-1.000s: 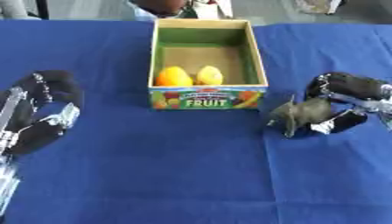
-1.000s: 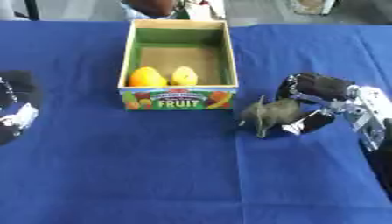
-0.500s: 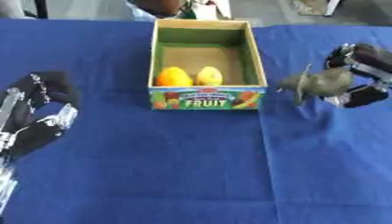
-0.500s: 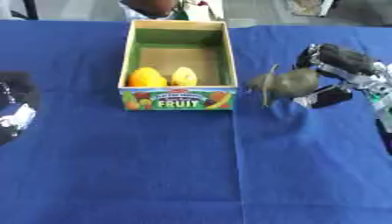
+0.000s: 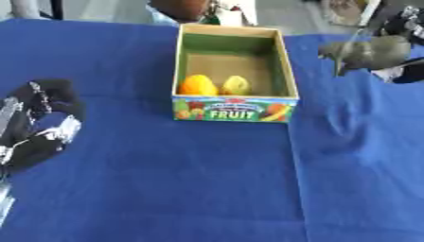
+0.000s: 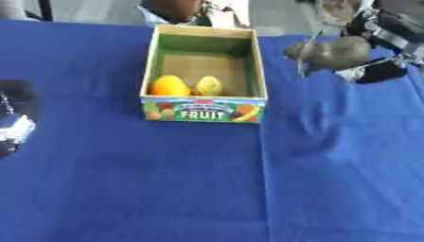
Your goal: Pick up objects on the table and place them in the box.
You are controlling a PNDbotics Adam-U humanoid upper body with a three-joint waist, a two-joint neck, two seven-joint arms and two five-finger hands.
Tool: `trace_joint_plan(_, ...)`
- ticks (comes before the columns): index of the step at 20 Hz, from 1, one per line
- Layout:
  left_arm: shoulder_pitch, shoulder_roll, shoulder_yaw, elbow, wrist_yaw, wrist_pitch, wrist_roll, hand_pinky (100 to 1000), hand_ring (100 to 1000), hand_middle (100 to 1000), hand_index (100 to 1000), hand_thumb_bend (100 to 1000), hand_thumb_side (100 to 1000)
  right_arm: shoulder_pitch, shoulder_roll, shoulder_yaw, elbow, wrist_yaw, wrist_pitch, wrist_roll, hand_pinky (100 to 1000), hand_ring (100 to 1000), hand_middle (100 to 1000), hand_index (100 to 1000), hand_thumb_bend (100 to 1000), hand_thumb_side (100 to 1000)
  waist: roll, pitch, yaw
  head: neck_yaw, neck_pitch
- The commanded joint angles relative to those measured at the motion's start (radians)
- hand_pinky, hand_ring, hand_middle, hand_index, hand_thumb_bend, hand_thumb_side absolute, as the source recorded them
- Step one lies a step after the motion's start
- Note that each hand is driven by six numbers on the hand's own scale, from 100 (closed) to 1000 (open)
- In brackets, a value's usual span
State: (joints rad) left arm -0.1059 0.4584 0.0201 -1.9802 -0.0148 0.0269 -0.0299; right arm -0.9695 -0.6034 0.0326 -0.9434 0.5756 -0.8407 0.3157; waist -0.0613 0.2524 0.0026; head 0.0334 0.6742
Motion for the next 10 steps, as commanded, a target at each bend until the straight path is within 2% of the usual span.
trace_joint_plan(1, -0.023, 0.028, -0.008, -0.02, 0.011, -0.017, -0.014, 666, 691, 621, 755, 255, 232, -0.041, -0.041, -0.036, 0.034, -0.003, -0.066, 0.045, 657, 454, 194, 233, 100, 275, -0.002, -0.02, 0.019, -0.028, -0.022)
trace_joint_plan(10, -0.066, 0.023, -0.031, -0.02, 0.033, -0.031, -0.047, 666, 691, 621, 754, 255, 228, -0.064, -0.035, -0.065, 0.114, 0.059, -0.066, -0.072, 671, 489, 231, 276, 100, 253, -0.016, -0.011, 0.083, -0.086, -0.041)
